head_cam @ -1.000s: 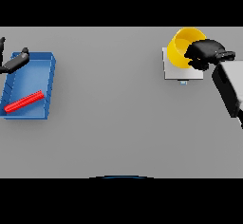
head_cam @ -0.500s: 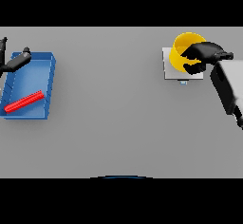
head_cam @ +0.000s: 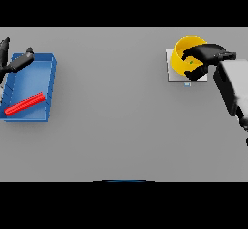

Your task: Pick up the red beaker and tilt it to pour out 1 green nut into yellow bowl. Pick up the yellow bowl and place it on the metallic measuring scale.

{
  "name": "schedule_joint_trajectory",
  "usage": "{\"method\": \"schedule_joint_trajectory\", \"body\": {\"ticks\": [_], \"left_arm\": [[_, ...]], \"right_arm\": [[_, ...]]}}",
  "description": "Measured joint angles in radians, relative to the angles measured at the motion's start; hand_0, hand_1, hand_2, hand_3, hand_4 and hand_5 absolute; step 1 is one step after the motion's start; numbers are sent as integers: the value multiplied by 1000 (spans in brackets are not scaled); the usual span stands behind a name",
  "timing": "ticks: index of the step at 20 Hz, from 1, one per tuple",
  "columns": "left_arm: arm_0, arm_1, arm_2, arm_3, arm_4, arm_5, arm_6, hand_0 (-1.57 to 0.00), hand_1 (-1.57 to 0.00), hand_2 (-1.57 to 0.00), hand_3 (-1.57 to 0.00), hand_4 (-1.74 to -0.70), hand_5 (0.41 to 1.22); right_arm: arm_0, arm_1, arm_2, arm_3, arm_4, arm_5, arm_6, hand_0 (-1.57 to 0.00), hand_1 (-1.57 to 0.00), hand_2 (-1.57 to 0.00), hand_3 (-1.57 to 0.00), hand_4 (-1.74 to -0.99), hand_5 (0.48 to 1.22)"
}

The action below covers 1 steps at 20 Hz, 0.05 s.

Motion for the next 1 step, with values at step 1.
{"method": "schedule_joint_trajectory", "body": {"ticks": [1], "left_arm": [[-5,6,5,2,0,1,1,1,1,1,1,-821,734]], "right_arm": [[-4,5,3,7,4,2,-1,-53,-47,-115,-348,-1308,733]]}}
